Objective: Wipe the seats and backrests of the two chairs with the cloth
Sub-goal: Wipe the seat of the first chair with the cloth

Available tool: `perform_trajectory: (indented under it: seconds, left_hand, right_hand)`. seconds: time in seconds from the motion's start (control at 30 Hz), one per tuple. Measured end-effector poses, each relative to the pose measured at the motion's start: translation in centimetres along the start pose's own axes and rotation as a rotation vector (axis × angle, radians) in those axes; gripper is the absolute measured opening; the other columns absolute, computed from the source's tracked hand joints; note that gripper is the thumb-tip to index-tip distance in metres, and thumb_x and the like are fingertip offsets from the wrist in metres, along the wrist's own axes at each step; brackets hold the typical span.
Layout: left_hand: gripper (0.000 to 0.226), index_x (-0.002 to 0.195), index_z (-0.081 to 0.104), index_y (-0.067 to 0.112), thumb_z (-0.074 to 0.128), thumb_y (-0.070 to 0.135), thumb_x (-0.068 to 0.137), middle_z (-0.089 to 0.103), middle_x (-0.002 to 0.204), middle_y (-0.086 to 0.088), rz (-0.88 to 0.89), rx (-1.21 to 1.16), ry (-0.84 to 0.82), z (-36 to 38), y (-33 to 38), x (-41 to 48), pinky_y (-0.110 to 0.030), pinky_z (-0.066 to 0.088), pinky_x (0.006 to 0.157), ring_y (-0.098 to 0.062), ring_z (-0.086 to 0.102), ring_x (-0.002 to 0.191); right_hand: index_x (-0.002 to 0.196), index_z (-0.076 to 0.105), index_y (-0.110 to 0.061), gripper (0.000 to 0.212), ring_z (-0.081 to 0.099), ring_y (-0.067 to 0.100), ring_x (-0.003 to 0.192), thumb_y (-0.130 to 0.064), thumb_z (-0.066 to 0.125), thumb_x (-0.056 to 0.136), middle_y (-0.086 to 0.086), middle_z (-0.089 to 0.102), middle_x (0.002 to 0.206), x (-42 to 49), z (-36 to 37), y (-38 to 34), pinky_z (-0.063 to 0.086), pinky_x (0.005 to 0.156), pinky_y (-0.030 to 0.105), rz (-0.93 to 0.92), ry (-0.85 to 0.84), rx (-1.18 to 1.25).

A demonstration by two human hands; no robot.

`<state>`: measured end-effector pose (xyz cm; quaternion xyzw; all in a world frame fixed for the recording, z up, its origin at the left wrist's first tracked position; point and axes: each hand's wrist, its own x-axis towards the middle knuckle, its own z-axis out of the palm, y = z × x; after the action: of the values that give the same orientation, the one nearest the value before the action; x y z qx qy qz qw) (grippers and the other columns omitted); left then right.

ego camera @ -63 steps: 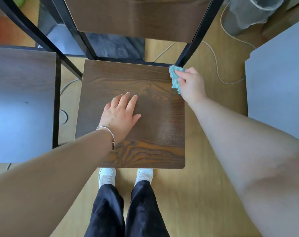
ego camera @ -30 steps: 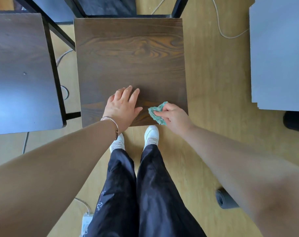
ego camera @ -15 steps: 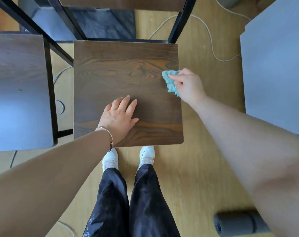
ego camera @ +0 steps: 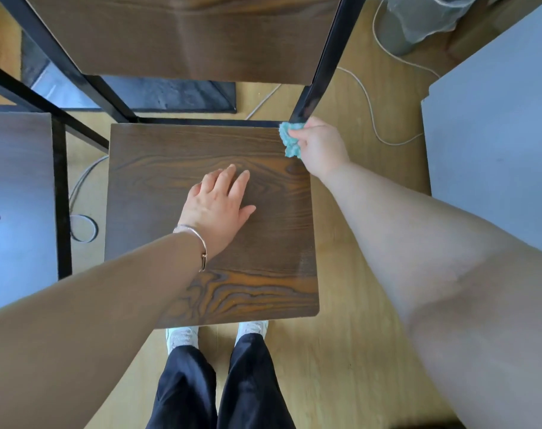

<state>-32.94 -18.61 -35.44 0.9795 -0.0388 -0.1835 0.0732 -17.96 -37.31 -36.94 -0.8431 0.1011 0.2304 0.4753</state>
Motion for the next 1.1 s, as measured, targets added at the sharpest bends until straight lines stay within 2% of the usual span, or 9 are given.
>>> perform_trajectory:
  seconds: [0.13, 0.23, 0.37, 0.43, 0.5, 0.63, 0.73, 0.87, 1.1]
  left_hand:
    - [0.066, 0.152, 0.019, 0.021, 0.039, 0.051, 0.097, 0.021, 0.158, -0.006, -0.033, -0.036, 0.001, 0.5, -0.4, 0.8, -0.045, 0.031, 0.108, -0.030, 0.024, 0.140]
    - [0.065, 0.152, 0.019, 0.021, 0.039, 0.051, 0.097, 0.022, 0.157, -0.006, -0.033, -0.039, -0.013, 0.7, -0.5, 0.6, -0.046, 0.032, 0.108, -0.032, 0.026, 0.138]
    - [0.065, 0.152, 0.020, 0.020, 0.040, 0.051, 0.097, 0.022, 0.157, -0.007, -0.015, -0.038, -0.041, 1.0, -0.1, -0.9, -0.046, 0.031, 0.107, -0.032, 0.026, 0.138]
    - [0.065, 0.152, 0.020, 0.021, 0.040, 0.051, 0.098, 0.022, 0.157, -0.007, -0.026, -0.056, -0.044, 1.1, 0.0, -1.8, -0.046, 0.031, 0.107, -0.032, 0.026, 0.138]
    - [0.065, 0.152, 0.020, 0.021, 0.040, 0.050, 0.098, 0.022, 0.157, -0.007, -0.041, -0.068, -0.049, 1.3, 0.2, -2.8, -0.046, 0.031, 0.108, -0.033, 0.026, 0.137]
    - [0.065, 0.152, 0.021, 0.020, 0.040, 0.051, 0.098, 0.024, 0.156, -0.008, -0.036, -0.080, -0.061, 1.8, 0.7, -4.9, -0.047, 0.030, 0.108, -0.033, 0.027, 0.137]
    - [0.064, 0.152, 0.022, 0.021, 0.040, 0.050, 0.098, 0.024, 0.156, -0.008, -0.021, -0.086, -0.074, 2.5, 1.0, -6.5, -0.047, 0.031, 0.108, -0.034, 0.027, 0.136]
    - [0.064, 0.151, 0.024, 0.021, 0.042, 0.050, 0.097, 0.026, 0.155, -0.009, -0.012, -0.080, -0.083, 3.2, 1.4, -8.8, -0.049, 0.033, 0.106, -0.035, 0.029, 0.135]
    - [0.063, 0.151, 0.022, 0.021, 0.039, 0.050, 0.097, 0.025, 0.156, -0.008, -0.002, -0.040, -0.104, 4.4, 0.7, -12.2, -0.049, 0.034, 0.106, -0.033, 0.028, 0.136]
  right_hand:
    - [0.084, 0.054, -0.002, 0.024, 0.056, 0.011, 0.071, -0.022, 0.063, 0.093, -0.004, 0.056, 0.076, 0.4, 0.2, 1.4, 0.039, 0.056, 0.022, -0.074, -0.008, -0.136]
    - [0.089, 0.058, 0.004, 0.024, 0.052, 0.003, 0.065, -0.019, 0.061, 0.095, -0.007, 0.052, 0.074, -0.5, 0.1, 2.0, 0.037, 0.055, 0.018, -0.101, -0.048, -0.216]
    - [0.092, 0.062, 0.008, 0.028, 0.052, 0.011, 0.078, -0.020, 0.060, 0.097, 0.002, 0.052, 0.088, -3.0, 0.0, 3.4, 0.039, 0.063, 0.023, -0.197, -0.126, -0.399]
    - [0.104, 0.067, 0.005, 0.027, 0.050, 0.013, 0.084, -0.018, 0.054, 0.099, 0.007, 0.054, 0.096, -5.2, 0.0, 4.9, 0.040, 0.069, 0.023, -0.281, -0.192, -0.508]
    - [0.113, 0.071, -0.006, 0.030, 0.054, 0.021, 0.088, -0.017, 0.048, 0.099, 0.012, 0.059, 0.101, -7.9, 0.1, 6.5, 0.043, 0.075, 0.029, -0.370, -0.221, -0.609]
    - [0.112, 0.075, -0.011, 0.030, 0.050, 0.017, 0.076, -0.004, 0.053, 0.092, 0.011, 0.059, 0.088, -13.3, 0.0, 9.9, 0.042, 0.069, 0.028, -0.456, -0.212, -0.585]
    - [0.116, 0.073, -0.013, 0.036, 0.049, 0.015, 0.075, 0.005, 0.056, 0.089, 0.008, 0.060, 0.089, -17.4, 0.1, 12.0, 0.041, 0.069, 0.027, -0.451, -0.261, -0.607]
    - [0.117, 0.072, -0.014, 0.039, 0.057, 0.020, 0.077, 0.007, 0.058, 0.088, 0.005, 0.062, 0.092, -22.3, 0.3, 14.5, 0.040, 0.064, 0.027, -0.423, -0.280, -0.631]
    - [0.116, 0.073, -0.014, 0.039, 0.049, 0.013, 0.080, 0.008, 0.059, 0.088, 0.004, 0.061, 0.089, -25.7, 1.3, 16.5, 0.036, 0.069, 0.023, -0.390, -0.239, -0.579]
